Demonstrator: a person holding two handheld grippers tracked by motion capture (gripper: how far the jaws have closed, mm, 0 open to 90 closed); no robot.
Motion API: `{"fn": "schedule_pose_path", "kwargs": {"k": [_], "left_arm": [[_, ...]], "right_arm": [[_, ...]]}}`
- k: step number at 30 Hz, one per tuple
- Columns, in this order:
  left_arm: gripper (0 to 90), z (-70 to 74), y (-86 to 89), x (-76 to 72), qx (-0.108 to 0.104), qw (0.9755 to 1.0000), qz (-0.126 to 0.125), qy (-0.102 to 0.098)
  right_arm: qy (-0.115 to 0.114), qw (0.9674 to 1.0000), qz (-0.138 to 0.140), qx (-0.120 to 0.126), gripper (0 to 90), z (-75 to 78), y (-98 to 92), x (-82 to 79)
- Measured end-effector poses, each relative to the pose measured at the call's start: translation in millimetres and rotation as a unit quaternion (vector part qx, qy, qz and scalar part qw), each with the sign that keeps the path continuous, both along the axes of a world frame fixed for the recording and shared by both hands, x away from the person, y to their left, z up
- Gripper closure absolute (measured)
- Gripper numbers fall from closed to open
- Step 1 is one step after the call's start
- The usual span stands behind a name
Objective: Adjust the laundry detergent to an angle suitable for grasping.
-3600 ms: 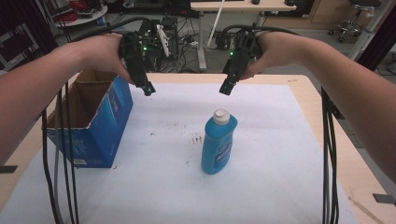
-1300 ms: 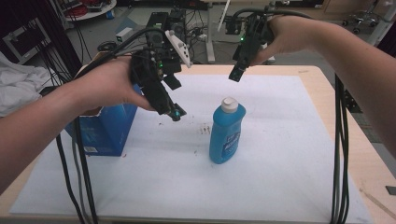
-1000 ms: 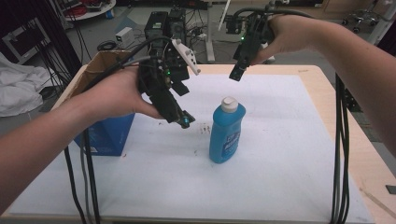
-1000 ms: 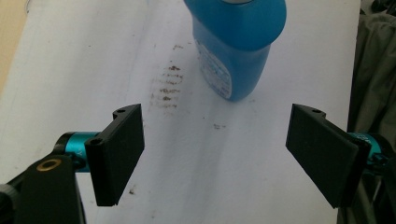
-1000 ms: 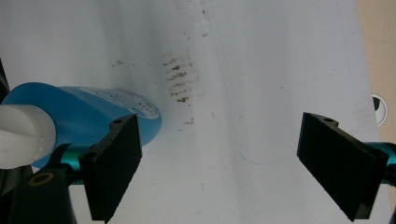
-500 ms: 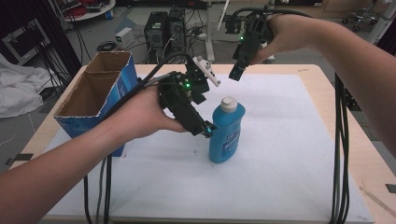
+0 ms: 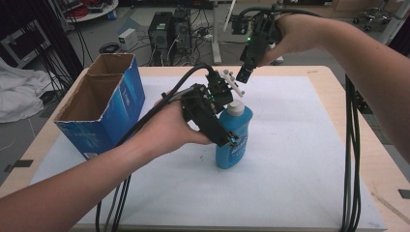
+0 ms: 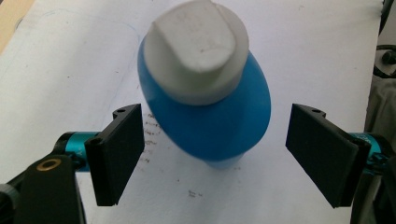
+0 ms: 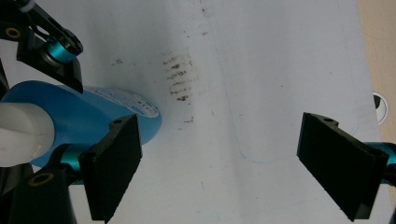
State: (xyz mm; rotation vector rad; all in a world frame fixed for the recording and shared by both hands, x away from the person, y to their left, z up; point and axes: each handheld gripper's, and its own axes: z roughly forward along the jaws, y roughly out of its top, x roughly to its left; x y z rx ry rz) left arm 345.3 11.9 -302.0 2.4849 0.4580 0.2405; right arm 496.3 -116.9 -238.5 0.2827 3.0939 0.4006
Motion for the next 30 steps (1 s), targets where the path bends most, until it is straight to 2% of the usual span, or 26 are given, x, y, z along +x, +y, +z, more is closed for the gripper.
{"fn": "schedule_pose_path", "kwargs": {"k": [10,12,13,17,19,23,27,30], "left_arm": [[19.6,-10.4,-12.1,3.0,0.011,0.9996,0.021,0.012],[19.6,-11.3,-13.1,3.1,0.009,0.9996,0.023,0.011],[19.6,-13.0,-14.8,3.4,0.003,0.9994,0.033,0.013],[19.7,-14.6,-17.2,3.9,0.006,0.9990,0.042,0.012],[19.7,-15.9,-18.3,4.4,0.003,0.9986,0.048,0.019],[22.9,-17.0,-18.4,5.9,0.009,0.9985,0.048,0.025],[28.8,-17.0,-15.5,8.3,0.002,0.9980,0.056,0.029],[28.8,-18.6,-15.0,10.0,-0.002,0.9975,0.062,0.034]], "right_arm": [[-0.002,1.0000,0.002,0.000,13.5,0.0,-1.2,0.4],[-0.001,1.0000,0.002,0.001,13.5,0.2,-1.2,0.2],[-0.001,1.0000,0.000,0.001,13.5,0.2,-1.1,-0.1],[-0.002,1.0000,0.002,0.000,13.5,0.2,-1.5,0.3],[-0.002,1.0000,0.001,0.000,13.5,0.4,-1.6,0.1],[-0.002,1.0000,0.001,-0.001,13.5,0.4,-1.9,0.3],[-0.001,1.0000,0.000,0.001,13.5,-0.4,-1.9,0.4],[0.000,1.0000,0.000,0.000,13.5,-0.4,-1.6,0.7]]}}
